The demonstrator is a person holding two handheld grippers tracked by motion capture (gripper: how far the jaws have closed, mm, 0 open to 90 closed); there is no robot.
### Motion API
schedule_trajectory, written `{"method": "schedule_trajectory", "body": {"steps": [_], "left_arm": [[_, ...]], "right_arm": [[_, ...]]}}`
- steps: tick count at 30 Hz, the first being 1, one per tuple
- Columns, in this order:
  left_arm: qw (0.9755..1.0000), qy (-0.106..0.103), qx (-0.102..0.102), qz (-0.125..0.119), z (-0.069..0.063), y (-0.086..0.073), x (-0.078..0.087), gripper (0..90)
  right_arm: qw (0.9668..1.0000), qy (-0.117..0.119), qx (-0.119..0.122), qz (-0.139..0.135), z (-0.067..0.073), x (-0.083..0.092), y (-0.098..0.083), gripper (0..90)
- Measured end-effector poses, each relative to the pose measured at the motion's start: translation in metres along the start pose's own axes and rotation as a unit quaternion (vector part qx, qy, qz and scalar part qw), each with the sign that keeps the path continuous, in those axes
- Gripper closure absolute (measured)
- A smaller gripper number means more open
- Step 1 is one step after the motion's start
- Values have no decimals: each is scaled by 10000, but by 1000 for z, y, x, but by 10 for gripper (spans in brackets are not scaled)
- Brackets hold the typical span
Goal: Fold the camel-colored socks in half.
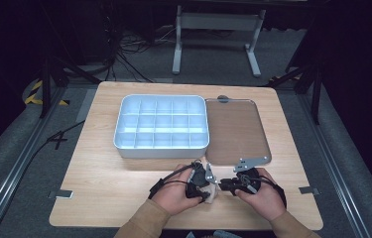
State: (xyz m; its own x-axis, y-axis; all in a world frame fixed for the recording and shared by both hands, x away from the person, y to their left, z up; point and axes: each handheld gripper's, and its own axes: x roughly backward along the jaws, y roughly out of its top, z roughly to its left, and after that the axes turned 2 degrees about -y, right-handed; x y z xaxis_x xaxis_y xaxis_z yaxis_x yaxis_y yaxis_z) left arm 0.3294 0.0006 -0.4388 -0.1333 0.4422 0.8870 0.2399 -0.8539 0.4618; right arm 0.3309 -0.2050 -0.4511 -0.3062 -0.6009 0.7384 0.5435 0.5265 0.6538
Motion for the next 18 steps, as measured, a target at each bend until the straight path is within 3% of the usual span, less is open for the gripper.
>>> {"method": "schedule_trajectory", "body": {"steps": [9,18], "left_arm": [[10000,40,-19,14,-1,0,0,504],[10000,62,-42,40,-2,0,1,496]], "right_arm": [[9963,87,-550,-648,5,-2,4,552],[9962,83,-623,-607,10,-13,5,518]]}}
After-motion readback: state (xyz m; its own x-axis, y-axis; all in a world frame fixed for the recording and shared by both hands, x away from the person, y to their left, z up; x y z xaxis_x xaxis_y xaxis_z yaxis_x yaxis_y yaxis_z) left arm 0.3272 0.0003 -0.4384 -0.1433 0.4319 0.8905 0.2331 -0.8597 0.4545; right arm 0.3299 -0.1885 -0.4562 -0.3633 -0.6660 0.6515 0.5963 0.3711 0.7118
